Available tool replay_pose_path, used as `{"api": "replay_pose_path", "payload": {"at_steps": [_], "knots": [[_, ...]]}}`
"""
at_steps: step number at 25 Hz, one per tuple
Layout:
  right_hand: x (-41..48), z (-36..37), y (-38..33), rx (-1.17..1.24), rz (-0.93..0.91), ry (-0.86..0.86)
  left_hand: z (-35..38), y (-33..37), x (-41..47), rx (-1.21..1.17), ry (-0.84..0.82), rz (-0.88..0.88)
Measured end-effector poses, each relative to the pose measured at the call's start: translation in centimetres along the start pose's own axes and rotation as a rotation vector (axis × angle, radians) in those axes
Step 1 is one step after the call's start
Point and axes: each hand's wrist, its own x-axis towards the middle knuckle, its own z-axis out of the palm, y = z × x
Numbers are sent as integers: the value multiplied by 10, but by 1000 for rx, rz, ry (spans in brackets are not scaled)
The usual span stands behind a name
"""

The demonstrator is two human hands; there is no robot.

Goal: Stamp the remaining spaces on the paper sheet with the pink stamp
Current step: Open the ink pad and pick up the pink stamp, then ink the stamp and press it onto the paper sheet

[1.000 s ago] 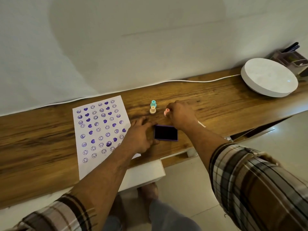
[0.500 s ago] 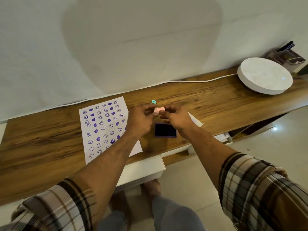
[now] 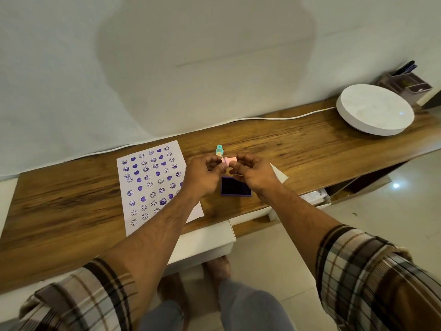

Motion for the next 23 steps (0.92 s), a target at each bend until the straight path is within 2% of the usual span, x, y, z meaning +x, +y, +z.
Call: {"api": "replay_pose_path", "payload": {"at_steps": [3, 6, 8, 11, 19, 23], "knots": [[2, -1, 2, -105, -44, 58, -4, -11, 3, -37, 4, -65], [6, -12, 5, -619, -182, 113, -12, -33, 4, 353, -11, -25], [8, -17, 9, -933, -260, 40, -12, -49, 4, 517, -44, -15], [9, -16, 11, -1220, -346, -122, -12, -57, 7, 530, -33, -17], [12, 0, 7, -1581, -374, -256, -14, -66, 10, 569, -59, 29], [13, 4, 4, -1662, -398, -307, -15, -66, 13, 620, -83, 52]]}}
